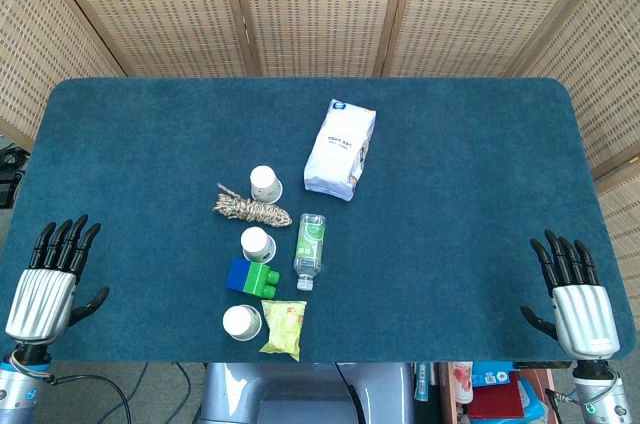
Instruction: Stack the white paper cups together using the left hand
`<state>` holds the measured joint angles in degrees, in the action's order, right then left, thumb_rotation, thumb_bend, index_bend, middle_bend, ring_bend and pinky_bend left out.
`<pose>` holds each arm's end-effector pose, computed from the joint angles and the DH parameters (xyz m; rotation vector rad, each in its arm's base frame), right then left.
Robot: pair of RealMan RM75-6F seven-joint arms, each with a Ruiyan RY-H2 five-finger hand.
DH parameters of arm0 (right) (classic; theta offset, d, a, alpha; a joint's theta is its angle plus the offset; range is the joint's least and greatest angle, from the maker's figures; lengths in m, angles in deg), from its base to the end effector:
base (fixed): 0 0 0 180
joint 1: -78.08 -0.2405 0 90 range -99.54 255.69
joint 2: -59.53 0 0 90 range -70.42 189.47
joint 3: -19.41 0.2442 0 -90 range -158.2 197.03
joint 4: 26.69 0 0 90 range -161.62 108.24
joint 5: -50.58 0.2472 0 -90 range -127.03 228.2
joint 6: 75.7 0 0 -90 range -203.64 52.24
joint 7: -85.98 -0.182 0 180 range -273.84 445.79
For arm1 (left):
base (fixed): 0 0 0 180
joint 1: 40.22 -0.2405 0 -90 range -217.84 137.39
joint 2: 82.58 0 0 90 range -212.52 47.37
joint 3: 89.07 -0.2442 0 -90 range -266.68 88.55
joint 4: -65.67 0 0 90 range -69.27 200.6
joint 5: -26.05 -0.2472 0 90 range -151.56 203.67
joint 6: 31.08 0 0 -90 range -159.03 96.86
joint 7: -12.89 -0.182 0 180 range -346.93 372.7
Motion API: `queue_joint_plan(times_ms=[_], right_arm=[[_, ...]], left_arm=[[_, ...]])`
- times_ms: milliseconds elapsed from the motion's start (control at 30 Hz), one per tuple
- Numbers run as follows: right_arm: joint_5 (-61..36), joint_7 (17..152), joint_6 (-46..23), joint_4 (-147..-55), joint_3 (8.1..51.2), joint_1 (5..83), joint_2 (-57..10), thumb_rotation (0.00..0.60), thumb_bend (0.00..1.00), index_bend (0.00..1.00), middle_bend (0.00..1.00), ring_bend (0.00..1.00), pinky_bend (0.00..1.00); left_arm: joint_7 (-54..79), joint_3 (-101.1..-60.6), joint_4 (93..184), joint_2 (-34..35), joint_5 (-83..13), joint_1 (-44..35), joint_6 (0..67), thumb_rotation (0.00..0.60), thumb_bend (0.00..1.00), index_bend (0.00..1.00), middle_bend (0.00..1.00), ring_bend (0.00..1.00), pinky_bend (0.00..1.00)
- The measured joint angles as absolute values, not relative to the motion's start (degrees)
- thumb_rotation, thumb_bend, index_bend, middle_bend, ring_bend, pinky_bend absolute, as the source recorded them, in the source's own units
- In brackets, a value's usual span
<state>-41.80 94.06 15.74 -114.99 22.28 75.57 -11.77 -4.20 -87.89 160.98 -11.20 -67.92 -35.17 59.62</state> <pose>-0.2970 -0.2069 0.0977 1.4086 -0.7367 0.9351 -0.2569 0.2099 0.0808 -1.4814 -0.6923 -0.9406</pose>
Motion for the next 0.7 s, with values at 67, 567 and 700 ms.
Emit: queue_joint_plan(times_ms=[67, 567, 700], right_arm=[[-41.9, 94.1, 15.8, -114.9, 22.2, 75.6, -11.8, 0.600, 0.05, 0.00, 0.00, 0.00, 0.00], [-41.4, 94.4, 15.7, -115.2, 22.4, 75.7, -11.8, 0.600, 0.05, 0.00, 0.00, 0.00, 0.00], [-40.9, 93.8, 15.7, -115.1, 22.7, 75.7, -11.6, 0.600, 0.05, 0.00, 0.00, 0.00, 0.00]], left_arm=[[-4.2, -88.0, 161.0, -11.1, -68.0, -35.2, 59.6, 0.600, 0.24, 0.00, 0.00, 0.00, 0.00], [-2.7, -88.3, 161.6, -11.8, -68.9, -34.6, 58.6, 0.600, 0.24, 0.00, 0.00, 0.00, 0.00], [-2.1, -88.8, 161.9, -12.0, -69.6, -34.4, 58.1, 0.600, 0.24, 0.00, 0.00, 0.00, 0.00]])
